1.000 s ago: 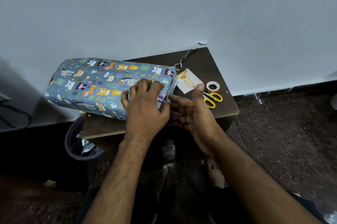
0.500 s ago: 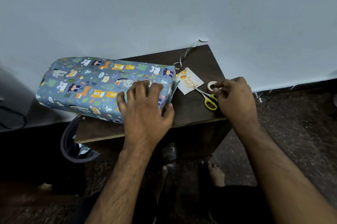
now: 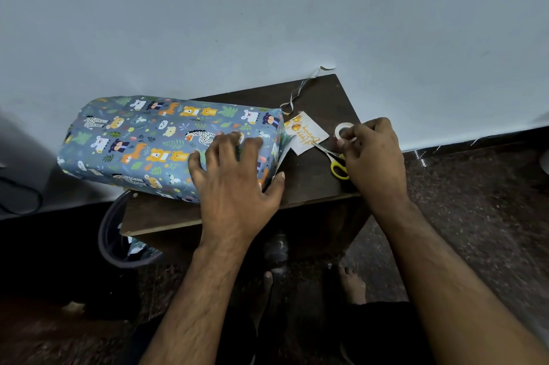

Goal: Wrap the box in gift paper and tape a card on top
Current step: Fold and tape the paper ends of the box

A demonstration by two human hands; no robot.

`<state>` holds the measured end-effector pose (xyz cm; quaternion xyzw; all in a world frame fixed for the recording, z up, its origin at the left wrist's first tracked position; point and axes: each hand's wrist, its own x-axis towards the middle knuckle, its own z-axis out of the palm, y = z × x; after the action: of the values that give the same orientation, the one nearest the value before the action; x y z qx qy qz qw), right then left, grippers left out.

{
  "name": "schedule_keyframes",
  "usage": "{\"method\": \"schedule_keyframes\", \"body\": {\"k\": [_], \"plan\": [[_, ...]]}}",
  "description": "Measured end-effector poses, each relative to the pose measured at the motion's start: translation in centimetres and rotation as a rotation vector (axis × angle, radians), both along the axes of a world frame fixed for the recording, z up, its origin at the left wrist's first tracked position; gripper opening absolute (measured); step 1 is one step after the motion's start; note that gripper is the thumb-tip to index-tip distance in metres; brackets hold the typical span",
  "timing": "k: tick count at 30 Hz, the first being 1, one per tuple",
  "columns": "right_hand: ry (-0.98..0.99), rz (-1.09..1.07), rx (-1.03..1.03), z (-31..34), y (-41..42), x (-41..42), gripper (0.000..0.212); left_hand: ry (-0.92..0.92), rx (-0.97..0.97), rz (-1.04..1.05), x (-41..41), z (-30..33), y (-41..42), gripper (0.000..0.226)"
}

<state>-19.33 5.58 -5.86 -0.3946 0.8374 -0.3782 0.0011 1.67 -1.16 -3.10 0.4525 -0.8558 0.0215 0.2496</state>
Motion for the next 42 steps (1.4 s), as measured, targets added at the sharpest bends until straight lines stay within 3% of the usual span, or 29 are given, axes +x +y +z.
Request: {"method": "schedule_keyframes", "body": {"k": [4,9,12,17,21,25,30,36,42], "plan": [[-0.137,0.046,-0.23,1.2,-0.6,1.0,0.013,0.012,-0.01,-0.003,0.1,-0.1,-0.1,0.066],[-0.246,0.158,-0.316,2.3,-1.5,3.6,0.013,0.061,0.02,-0.025,0.1,-0.2,-0.1,0.073],[-0.538,0.169,-0.395,2.8,-1.3,5.4,0.021,0.199,0.042,-0.155,0.2,0.0,-0.3,0.065],[-1.146,0.158,-0.541,4.5,0.7,8.3,0.022,0.63,0.215,-0.35,0.3,1.3,0.9,0.044],[-1.428,0.13,-0.484,5.6,2.3,9.9,0.017,0.685,0.237,-0.471,0.3,1.5,1.4,0.037],[-1.441,0.163,-0.426,6.5,2.9,9.4,0.015,0.624,0.258,-0.585,-0.2,1.5,1.8,0.039],[-1.431,0.281,-0.422,8.1,2.2,8.4,0.028,0.545,0.237,-0.597,-0.3,0.9,1.1,0.065],[-1.424,0.349,-0.331,7.2,1.7,8.7,0.032,0.604,0.196,-0.473,-0.4,0.9,1.0,0.048],[-1.407,0.402,-0.361,6.1,1.7,8.2,0.017,0.666,0.172,-0.44,-0.1,1.4,0.7,0.042]]}}
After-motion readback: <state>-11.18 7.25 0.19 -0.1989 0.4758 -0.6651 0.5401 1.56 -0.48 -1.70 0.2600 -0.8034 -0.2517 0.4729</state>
